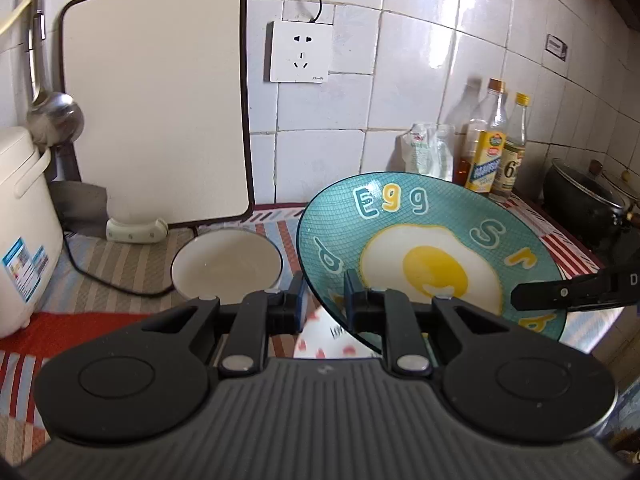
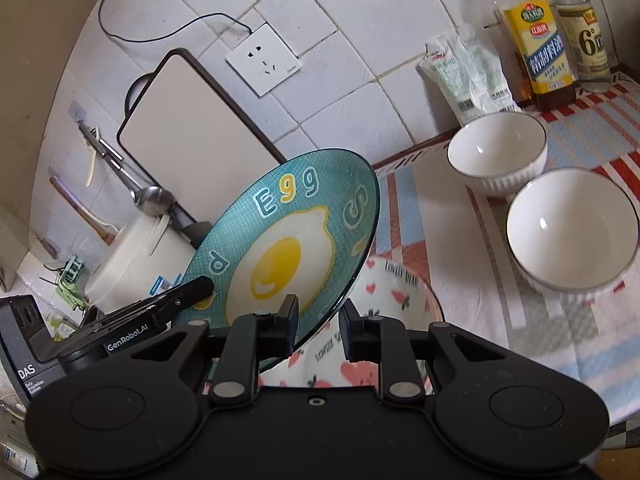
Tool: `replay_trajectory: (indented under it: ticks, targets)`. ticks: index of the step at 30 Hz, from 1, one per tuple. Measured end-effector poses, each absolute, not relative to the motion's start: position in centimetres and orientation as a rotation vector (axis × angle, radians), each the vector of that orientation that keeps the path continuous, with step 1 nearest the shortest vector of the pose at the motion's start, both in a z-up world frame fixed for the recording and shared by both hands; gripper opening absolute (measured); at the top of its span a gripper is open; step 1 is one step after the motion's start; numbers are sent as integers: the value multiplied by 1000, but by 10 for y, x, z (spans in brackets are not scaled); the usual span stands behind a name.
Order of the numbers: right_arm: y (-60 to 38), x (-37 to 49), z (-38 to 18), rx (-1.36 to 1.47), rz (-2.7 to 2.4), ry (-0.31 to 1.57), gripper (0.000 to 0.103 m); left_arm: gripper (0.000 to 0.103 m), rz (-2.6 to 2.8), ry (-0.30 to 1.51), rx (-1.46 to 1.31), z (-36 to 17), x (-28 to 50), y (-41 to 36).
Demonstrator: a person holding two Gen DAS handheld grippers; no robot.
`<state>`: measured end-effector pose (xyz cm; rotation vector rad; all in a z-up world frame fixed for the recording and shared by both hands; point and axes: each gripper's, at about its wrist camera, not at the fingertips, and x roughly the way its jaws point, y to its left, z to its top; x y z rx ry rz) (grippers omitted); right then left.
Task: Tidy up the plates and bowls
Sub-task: 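Lift the teal egg plate with both grippers over the plate stack, then lower the teal egg plate onto the pink plate and open both grippers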
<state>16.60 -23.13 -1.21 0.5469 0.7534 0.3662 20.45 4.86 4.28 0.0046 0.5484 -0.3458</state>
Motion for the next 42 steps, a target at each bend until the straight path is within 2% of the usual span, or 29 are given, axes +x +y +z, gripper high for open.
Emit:
replay_trajectory:
  ticks: [11, 20, 32, 42]
  targets:
    - [-219, 125, -25, 500, 373, 780, 27, 17, -352, 582, -32, 12, 165, 64]
    - [-220, 127, -50, 503, 373, 811, 27, 18, -341, 606, -50, -16, 166, 63]
    - [-221, 136, -65, 479, 383, 843, 28, 18, -333, 625, -30, -26, 175, 58]
    - [-213, 141, -61, 394, 363, 855, 28, 19, -339, 654, -37, -35, 181, 56]
